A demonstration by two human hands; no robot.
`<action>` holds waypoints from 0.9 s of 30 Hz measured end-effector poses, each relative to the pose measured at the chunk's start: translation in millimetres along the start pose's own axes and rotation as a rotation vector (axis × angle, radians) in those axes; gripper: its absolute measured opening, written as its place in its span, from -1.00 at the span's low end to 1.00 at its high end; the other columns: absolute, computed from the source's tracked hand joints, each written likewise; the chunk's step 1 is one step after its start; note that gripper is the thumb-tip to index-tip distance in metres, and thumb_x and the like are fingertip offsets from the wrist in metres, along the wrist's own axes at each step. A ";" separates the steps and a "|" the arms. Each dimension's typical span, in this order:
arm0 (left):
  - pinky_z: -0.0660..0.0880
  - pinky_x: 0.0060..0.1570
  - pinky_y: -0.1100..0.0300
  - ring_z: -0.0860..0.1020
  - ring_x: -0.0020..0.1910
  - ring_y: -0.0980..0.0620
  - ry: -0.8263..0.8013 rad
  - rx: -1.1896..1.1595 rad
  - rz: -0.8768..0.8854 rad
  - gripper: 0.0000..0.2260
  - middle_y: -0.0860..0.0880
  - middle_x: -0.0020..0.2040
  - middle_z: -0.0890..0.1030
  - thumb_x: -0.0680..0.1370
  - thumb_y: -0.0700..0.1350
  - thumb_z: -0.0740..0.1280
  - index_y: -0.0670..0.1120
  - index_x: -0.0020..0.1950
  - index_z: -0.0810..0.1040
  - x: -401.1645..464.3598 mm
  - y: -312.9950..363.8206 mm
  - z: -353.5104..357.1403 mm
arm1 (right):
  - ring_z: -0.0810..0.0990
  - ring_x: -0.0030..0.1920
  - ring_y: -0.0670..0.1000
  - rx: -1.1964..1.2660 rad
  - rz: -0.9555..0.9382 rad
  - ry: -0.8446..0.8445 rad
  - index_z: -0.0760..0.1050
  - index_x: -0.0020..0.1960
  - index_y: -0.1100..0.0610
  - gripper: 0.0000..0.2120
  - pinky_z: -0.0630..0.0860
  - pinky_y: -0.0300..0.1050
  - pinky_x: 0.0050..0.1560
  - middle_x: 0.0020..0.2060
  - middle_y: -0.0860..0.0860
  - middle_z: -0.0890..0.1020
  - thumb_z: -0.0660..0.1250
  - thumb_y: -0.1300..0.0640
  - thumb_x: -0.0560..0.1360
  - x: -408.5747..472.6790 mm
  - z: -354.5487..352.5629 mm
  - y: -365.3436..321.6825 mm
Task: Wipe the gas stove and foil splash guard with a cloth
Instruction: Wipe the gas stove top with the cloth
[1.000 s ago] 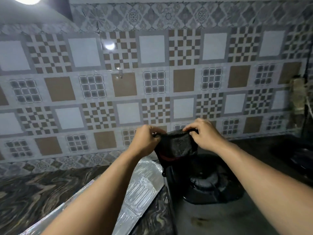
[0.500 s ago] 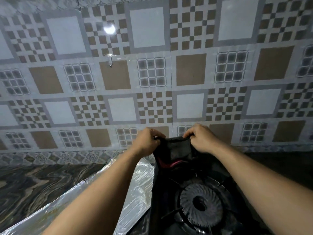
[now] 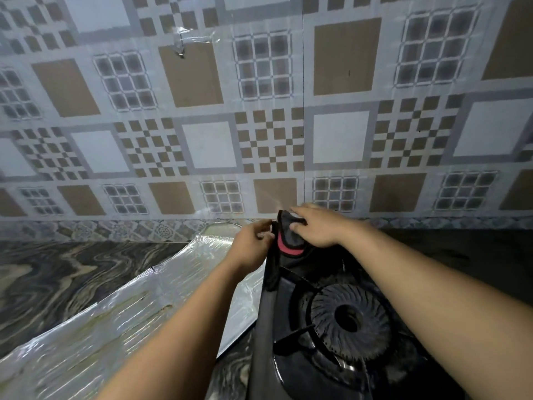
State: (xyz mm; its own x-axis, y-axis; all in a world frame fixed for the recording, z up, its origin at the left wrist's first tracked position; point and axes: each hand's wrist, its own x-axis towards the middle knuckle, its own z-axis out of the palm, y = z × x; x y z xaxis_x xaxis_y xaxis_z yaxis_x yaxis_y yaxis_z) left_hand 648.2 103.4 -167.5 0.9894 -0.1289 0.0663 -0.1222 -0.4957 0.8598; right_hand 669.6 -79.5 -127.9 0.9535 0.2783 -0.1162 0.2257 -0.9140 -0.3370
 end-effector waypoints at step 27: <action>0.30 0.33 0.11 0.39 0.37 -0.22 -0.164 0.411 0.097 -0.57 -0.23 0.42 0.40 0.58 -0.07 0.12 -0.20 0.41 0.41 5.1 3.1 14.3 | -0.03 0.59 0.10 -0.009 0.178 -0.358 -0.12 0.59 -0.18 -0.12 -0.06 0.19 0.55 0.60 -0.02 -0.02 0.00 -0.52 0.38 5.4 -3.0 46.5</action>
State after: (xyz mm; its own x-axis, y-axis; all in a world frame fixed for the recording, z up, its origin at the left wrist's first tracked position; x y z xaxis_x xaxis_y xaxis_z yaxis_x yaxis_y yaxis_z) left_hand 651.7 88.9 -171.7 0.9506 -0.3092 0.0270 -0.2670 -0.7702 0.5792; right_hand 685.8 -121.4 -141.5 0.8482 0.1991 -0.4908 0.0665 -0.9594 -0.2742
